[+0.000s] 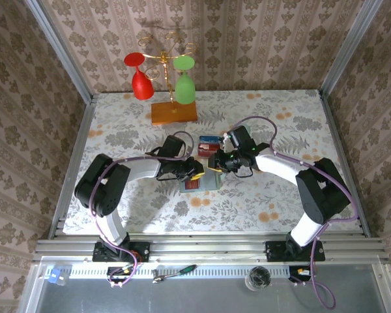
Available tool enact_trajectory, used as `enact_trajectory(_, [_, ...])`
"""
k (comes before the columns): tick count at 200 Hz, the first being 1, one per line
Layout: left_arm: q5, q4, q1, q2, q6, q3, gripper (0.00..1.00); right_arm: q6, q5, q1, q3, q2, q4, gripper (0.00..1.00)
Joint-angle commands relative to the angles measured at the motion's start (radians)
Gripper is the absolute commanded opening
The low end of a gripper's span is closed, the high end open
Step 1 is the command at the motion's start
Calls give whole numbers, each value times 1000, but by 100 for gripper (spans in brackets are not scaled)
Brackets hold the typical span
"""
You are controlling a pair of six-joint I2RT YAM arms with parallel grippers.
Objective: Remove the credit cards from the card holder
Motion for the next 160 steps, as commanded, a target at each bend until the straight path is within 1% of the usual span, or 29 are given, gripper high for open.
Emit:
enact_trajectory(1, [40,-4,-12,28,-10,52,25,-17,23,-11,-25,-46,-39,23])
enact_trajectory(30, [49,-12,-23,57,-6,90,32,-20,28,-20,-41,-68,-47,23])
enact_trajectory(50, [54,-12,-23,70,-8,107,34,-27,35,-21,-40,-77,-59,24])
enact_trajectory(105, [81,-33,-11,99,7,158,34,-10,36,-23,-27,-58,-55,24])
enact_trajectory(160, [92,-56,47,49,35,108,30,12,23,-10,8,4,-42,24])
